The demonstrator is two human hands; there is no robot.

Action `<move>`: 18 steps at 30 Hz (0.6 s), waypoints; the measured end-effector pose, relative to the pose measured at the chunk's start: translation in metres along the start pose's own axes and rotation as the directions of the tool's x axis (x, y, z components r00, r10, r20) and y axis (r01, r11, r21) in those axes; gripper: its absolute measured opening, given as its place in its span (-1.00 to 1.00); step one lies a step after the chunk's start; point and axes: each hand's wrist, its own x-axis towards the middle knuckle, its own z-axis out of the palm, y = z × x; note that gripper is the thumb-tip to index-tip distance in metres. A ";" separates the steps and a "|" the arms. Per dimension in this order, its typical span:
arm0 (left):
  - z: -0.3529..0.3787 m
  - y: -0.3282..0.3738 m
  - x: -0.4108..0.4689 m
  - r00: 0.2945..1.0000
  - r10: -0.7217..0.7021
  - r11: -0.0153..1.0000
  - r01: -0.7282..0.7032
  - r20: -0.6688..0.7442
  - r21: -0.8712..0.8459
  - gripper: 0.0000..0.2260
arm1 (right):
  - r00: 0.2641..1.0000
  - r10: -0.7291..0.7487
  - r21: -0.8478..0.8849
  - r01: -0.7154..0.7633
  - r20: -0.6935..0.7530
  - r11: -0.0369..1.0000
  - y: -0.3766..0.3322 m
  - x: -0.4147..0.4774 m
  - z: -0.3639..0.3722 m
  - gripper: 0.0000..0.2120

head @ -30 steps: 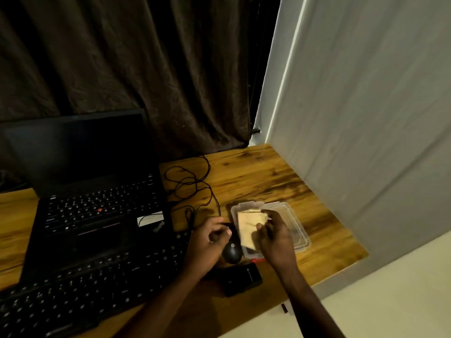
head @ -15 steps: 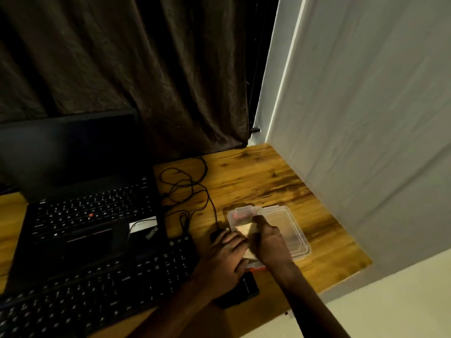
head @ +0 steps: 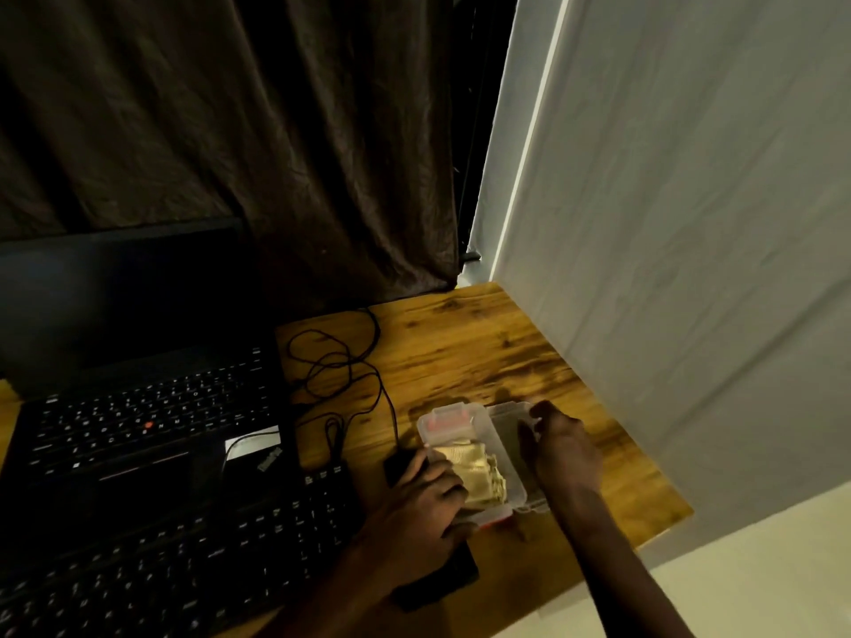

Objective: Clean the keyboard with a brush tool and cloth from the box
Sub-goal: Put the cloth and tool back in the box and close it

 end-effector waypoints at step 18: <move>-0.026 0.015 -0.047 0.931 -0.360 0.932 0.358 0.059 0.052 -0.45 | 0.977 -0.155 0.157 0.177 -0.144 0.972 0.025 -0.041 0.022 -0.59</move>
